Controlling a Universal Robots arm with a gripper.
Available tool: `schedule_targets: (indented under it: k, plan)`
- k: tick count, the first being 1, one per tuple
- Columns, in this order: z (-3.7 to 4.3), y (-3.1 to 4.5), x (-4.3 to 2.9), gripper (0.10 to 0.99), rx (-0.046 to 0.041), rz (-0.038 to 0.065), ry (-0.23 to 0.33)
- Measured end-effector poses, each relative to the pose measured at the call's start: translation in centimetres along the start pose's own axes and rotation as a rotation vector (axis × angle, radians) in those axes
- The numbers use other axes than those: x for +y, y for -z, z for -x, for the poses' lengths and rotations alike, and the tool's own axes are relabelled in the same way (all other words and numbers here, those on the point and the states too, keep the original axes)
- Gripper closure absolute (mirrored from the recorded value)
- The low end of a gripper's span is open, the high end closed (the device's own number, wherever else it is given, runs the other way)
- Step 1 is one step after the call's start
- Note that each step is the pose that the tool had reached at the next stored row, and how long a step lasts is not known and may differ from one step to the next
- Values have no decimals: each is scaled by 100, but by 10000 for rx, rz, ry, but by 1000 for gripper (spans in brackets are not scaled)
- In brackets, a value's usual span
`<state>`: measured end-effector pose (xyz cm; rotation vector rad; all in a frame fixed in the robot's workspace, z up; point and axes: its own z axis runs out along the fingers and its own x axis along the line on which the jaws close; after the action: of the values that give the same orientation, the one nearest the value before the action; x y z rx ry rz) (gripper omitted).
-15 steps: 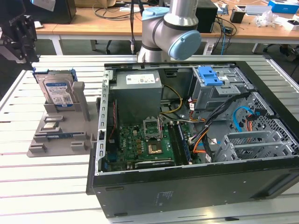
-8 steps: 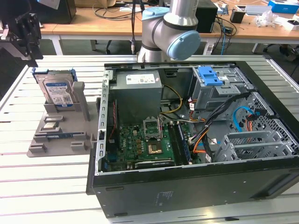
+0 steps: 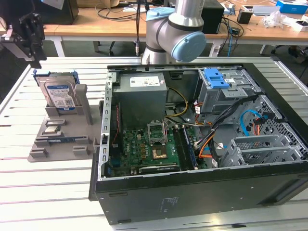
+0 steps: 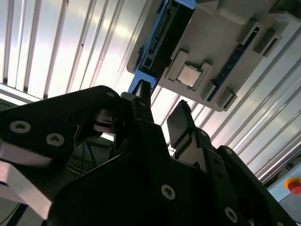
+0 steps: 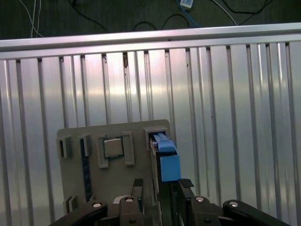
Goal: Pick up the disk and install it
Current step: 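Pick up the disk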
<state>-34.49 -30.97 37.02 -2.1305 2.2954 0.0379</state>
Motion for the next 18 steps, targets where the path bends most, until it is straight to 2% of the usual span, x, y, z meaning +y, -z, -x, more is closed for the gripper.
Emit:
schedule_targets:
  k: [18]
  plan:
    - [57,-72,-31,667,4,0,0]
